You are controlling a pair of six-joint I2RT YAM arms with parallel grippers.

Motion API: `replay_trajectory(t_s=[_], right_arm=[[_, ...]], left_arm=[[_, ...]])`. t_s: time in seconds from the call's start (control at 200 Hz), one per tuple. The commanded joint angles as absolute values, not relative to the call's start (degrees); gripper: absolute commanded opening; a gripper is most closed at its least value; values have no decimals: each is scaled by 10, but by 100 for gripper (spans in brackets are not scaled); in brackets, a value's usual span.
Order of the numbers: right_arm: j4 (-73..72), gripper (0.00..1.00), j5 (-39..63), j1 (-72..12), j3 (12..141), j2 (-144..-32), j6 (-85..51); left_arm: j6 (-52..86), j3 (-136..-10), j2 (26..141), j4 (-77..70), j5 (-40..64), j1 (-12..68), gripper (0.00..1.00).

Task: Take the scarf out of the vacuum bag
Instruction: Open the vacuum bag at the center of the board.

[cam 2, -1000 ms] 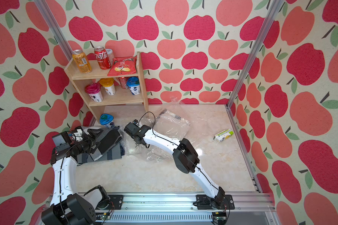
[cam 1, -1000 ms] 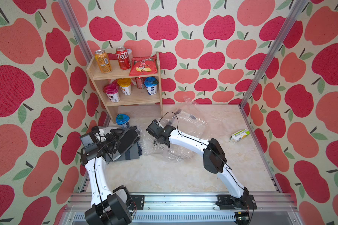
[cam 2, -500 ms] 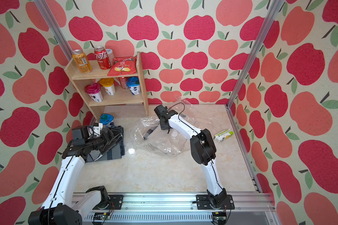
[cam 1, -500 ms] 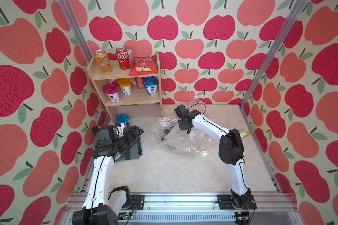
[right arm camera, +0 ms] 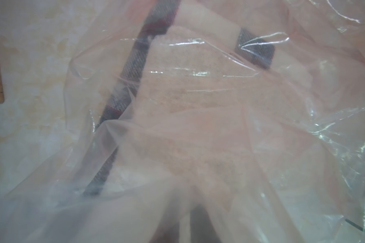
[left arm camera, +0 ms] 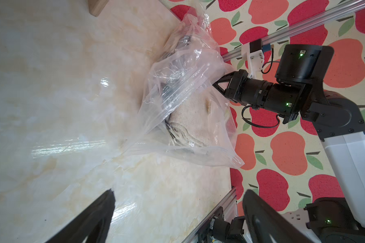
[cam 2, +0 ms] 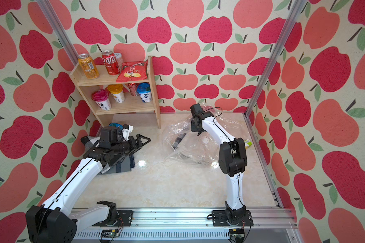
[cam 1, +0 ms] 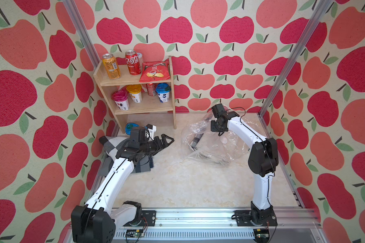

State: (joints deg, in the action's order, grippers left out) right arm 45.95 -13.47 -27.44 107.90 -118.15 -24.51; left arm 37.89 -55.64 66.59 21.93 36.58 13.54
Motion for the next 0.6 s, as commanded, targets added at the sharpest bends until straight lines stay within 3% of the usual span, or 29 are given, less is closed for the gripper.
replay_trajectory(t_s=[0.0, 0.295, 0.5, 0.535, 0.595], right_arm=[[443, 14, -48, -289, 1139, -1163, -244], [447, 13, 78, -292, 1320, -1266, -329], [488, 13, 96, -295, 1387, -1292, -335], [492, 19, 96, -298, 1376, -1280, -326], [498, 42, 82, -308, 1341, -1250, -290]], left_arm=[[376, -581, 684, 195, 334, 160, 97], [375, -596, 705, 171, 331, 185, 97], [377, -601, 720, 170, 330, 198, 98], [379, -599, 722, 174, 326, 199, 97], [381, -591, 722, 179, 320, 199, 97]])
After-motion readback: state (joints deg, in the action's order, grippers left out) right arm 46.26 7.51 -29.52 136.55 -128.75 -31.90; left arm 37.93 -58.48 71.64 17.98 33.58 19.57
